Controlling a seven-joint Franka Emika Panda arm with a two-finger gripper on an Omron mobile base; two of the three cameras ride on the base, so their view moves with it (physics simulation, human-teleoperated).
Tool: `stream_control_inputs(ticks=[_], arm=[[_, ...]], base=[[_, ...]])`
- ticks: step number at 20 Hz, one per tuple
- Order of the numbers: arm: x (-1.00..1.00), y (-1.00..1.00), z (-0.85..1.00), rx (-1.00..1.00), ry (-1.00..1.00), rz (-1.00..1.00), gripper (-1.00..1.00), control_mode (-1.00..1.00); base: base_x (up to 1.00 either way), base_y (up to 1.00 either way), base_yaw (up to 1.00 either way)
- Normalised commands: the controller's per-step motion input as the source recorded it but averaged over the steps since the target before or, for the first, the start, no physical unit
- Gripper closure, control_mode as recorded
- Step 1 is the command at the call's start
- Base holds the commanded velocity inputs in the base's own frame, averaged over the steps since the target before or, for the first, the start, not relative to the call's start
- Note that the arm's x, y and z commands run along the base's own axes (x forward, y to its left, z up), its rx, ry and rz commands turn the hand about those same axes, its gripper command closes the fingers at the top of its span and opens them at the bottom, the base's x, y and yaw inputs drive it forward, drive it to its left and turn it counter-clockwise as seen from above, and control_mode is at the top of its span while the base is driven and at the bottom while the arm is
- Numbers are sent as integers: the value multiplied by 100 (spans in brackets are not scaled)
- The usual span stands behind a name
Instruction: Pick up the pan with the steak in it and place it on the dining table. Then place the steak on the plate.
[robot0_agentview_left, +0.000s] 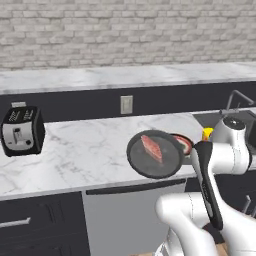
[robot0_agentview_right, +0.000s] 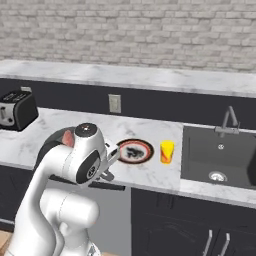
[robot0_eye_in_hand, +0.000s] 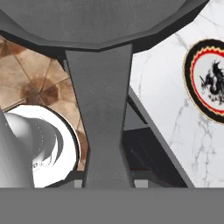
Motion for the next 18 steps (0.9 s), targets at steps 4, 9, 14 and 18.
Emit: stream_control_inputs(ticks=[4,9,14,18], arm=[[45,16,-8,0,0,-4,100,-100],[66,24,-15,0,0,-5,100,-100],[53,19,-15,0,0,-3,100,-100],[25,10,-8,0,0,0,100,-100]], base=[[15,6,-1],[0,0,0],[0,0,0],[0,0,0]])
